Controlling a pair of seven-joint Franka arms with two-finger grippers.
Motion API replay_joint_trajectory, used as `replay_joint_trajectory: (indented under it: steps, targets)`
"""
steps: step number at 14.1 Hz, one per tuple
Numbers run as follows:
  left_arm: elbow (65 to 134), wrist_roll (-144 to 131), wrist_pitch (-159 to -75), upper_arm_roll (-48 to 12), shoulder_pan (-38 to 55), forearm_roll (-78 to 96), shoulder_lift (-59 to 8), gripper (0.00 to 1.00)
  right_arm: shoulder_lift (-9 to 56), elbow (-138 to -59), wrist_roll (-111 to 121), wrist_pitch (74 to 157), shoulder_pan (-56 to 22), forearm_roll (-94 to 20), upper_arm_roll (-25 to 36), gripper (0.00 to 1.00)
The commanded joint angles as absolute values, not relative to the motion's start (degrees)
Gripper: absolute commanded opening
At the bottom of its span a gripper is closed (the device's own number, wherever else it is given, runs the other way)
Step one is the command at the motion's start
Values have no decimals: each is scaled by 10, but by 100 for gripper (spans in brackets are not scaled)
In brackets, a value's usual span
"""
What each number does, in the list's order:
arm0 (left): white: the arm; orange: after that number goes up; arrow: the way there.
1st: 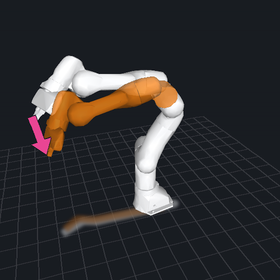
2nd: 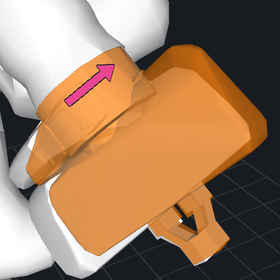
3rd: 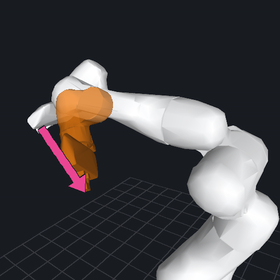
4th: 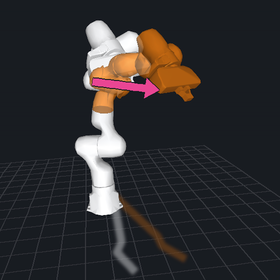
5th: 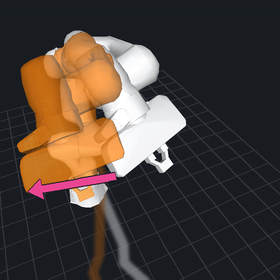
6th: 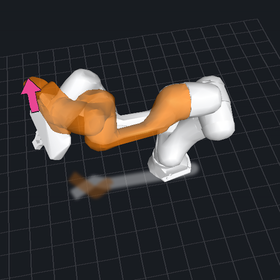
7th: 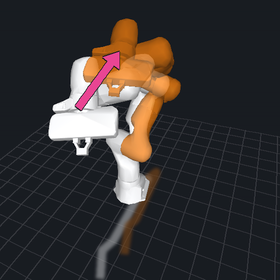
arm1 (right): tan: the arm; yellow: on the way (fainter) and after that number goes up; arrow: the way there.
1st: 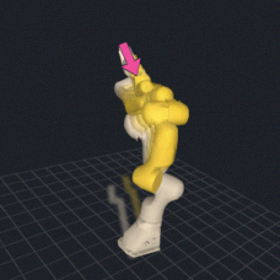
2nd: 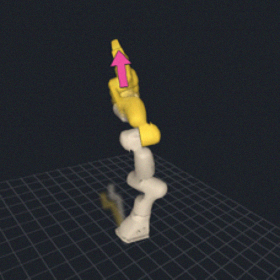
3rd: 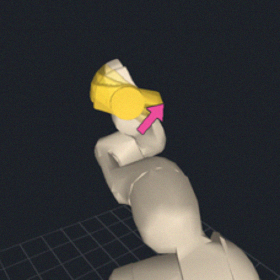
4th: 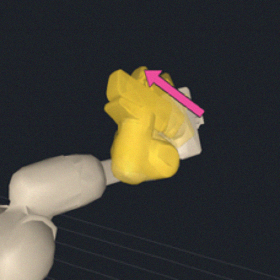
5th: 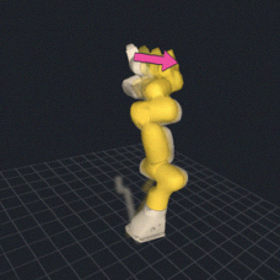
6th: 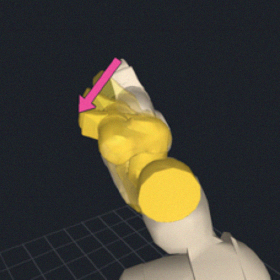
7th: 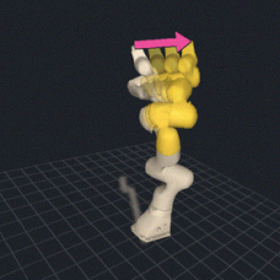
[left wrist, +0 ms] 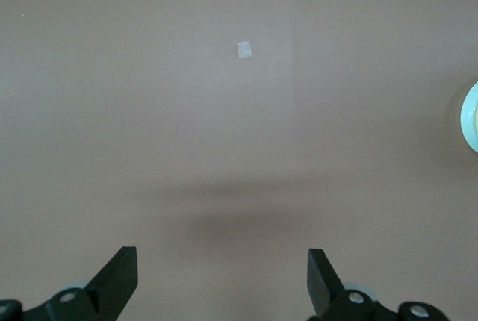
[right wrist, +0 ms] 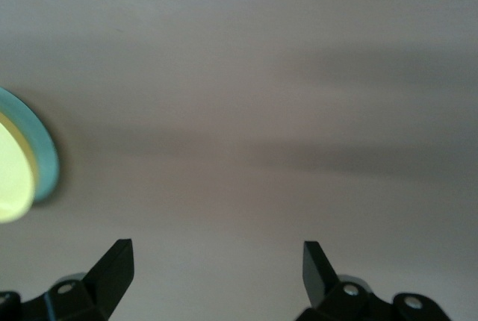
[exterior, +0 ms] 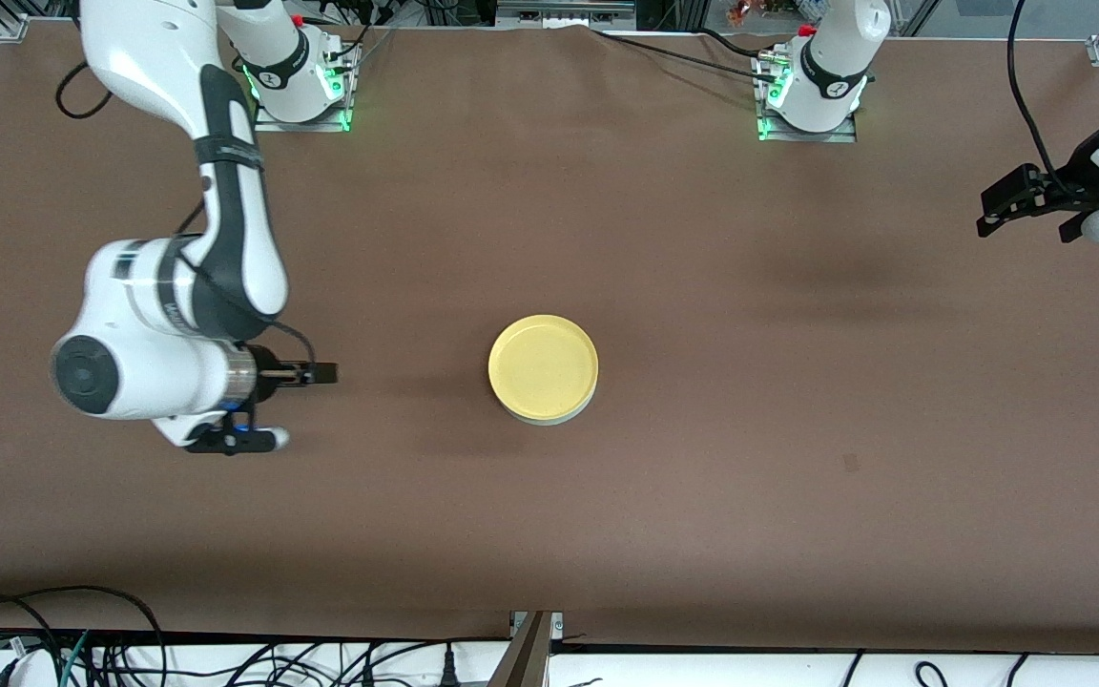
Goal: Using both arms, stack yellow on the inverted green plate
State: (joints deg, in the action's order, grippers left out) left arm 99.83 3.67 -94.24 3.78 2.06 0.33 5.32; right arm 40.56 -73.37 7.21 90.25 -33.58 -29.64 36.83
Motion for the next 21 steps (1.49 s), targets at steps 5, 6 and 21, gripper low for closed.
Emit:
replay_joint_trajectory:
  steps: [5,6,21]
  targets:
    - [931,43,-918,33,18,16,13,100,234,-754,114,824,-167,-85,185,100]
    - [924,41,-919,33,18,16,4,100,203,-774,113,830,-138,-49,142,100]
    - [882,42,-914,32,20,8,-38,100,62,-848,68,812,-53,0,91,100]
